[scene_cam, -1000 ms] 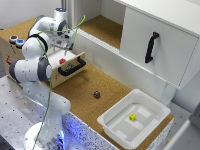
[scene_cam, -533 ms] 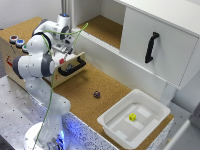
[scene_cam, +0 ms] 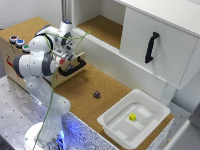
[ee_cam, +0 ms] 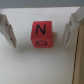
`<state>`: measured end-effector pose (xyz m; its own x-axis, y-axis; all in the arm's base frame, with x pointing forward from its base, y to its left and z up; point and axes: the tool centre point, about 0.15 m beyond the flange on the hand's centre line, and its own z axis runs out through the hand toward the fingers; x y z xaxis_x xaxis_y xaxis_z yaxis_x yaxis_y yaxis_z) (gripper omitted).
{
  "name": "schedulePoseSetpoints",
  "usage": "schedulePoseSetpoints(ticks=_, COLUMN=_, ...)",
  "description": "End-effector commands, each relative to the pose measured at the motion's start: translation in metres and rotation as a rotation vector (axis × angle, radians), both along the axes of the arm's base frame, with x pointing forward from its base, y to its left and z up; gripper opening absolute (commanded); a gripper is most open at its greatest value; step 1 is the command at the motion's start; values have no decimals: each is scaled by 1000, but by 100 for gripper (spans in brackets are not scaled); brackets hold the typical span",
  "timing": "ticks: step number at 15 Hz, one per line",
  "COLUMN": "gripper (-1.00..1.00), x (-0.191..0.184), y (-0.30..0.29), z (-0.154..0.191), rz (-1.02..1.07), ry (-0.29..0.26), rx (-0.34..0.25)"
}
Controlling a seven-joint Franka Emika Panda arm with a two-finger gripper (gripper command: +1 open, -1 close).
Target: Take the pink block and turn it left
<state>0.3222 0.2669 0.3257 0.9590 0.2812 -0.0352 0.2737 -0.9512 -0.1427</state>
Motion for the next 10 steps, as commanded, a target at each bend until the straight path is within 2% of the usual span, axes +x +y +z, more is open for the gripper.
schedulePoseSetpoints(ticks=1, gripper=-100, x=15, y=17, z=-8, rz=20, ry=-50, rx=-65)
schedulePoseSetpoints(ticks=2, gripper=-100, x=16, y=21, z=-9, rz=36, ry=-43, rx=-70)
schedulePoseSetpoints(ticks=4, gripper=-100, x=15, y=27, z=-8, rz=81, ry=-29, rx=-117)
schedulePoseSetpoints(ticks=7, gripper=-100, x=11, y=28, z=-8, rz=86, ry=-13, rx=-133)
schedulePoseSetpoints(ticks=10, gripper=-100, x=10, y=25, z=4, rz=61, ry=-33, rx=-148)
